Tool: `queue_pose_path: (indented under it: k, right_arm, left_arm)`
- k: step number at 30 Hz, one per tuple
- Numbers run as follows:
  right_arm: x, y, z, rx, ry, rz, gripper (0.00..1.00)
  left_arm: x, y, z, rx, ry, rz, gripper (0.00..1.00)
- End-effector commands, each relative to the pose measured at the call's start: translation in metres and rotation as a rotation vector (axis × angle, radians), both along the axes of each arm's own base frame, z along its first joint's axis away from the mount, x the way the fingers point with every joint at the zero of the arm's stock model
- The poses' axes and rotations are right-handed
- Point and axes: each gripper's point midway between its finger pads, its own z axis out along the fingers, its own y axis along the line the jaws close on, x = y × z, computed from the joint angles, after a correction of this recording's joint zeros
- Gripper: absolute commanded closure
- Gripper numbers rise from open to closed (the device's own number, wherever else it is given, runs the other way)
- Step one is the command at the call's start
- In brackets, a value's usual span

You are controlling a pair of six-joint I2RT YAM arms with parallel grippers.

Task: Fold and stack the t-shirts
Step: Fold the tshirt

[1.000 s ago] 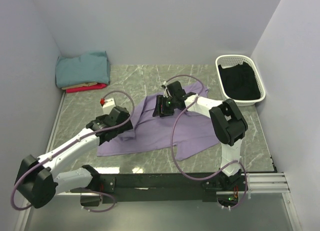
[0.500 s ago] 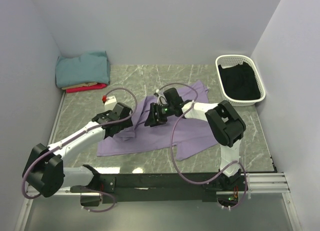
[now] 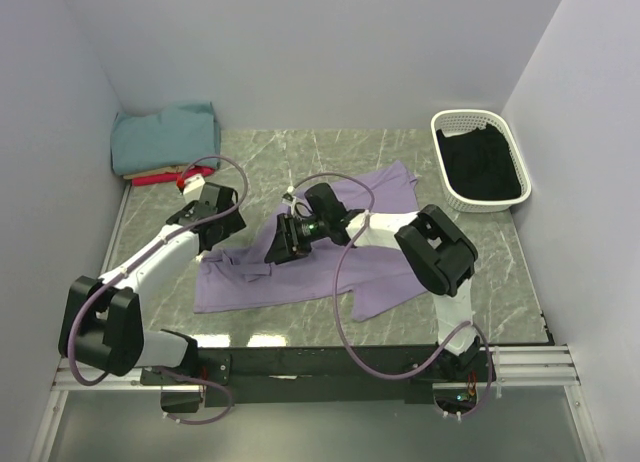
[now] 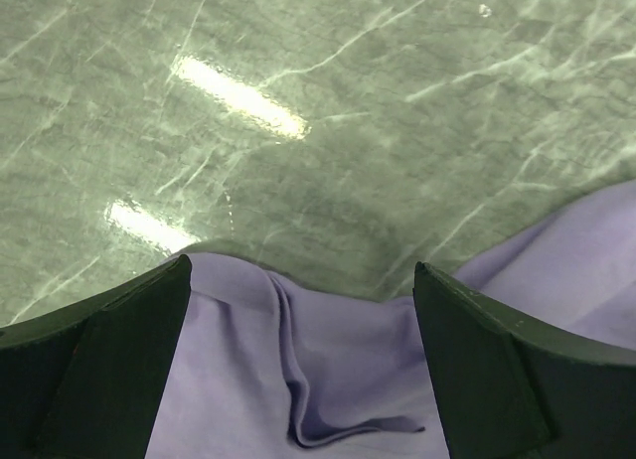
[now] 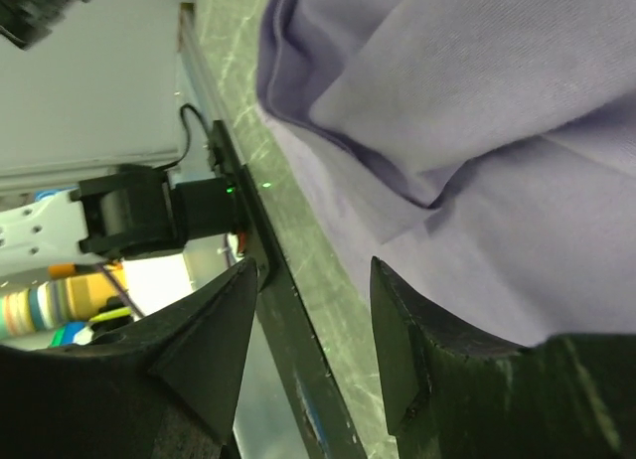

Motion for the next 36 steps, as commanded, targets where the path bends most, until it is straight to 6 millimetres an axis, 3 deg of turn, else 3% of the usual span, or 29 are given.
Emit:
queue_pose_path:
  k: [1, 7, 12, 25, 30, 36]
  right_arm:
    - [0.006, 0.011, -0.007, -0.048, -0.036, -0.018, 0.43]
    - [0.004, 0.01, -0.028, -0.089, 0.006, -0.042, 0.44]
    - [0.013, 0.008, -0.039, -0.135, -0.018, -0.078, 0.44]
    - [0.088, 0.007, -0.036, -0.188, -0.133, -0.211, 0.43]
    - [0.106, -0.009, -0.049, -0.255, -0.119, -0.259, 0.43]
    - [0.119, -0.023, -0.048, -0.251, -0.139, -0.313, 0.42]
  left_arm:
    - [0.012, -0.001, 0.013, -0.041, -0.044, -0.017, 0.01]
    - [0.012, 0.008, 0.014, -0.043, -0.045, -0.013, 0.02]
    - [0.014, 0.0, 0.018, -0.079, -0.057, -0.044, 0.02]
    - [-0.001, -0.02, 0.04, -0.183, -0.091, -0.143, 0.04]
    - [-0.013, -0.025, 0.046, -0.224, -0.098, -0.168, 0.05]
    - [-0.017, -0.025, 0.05, -0.229, -0.11, -0.169, 0.06]
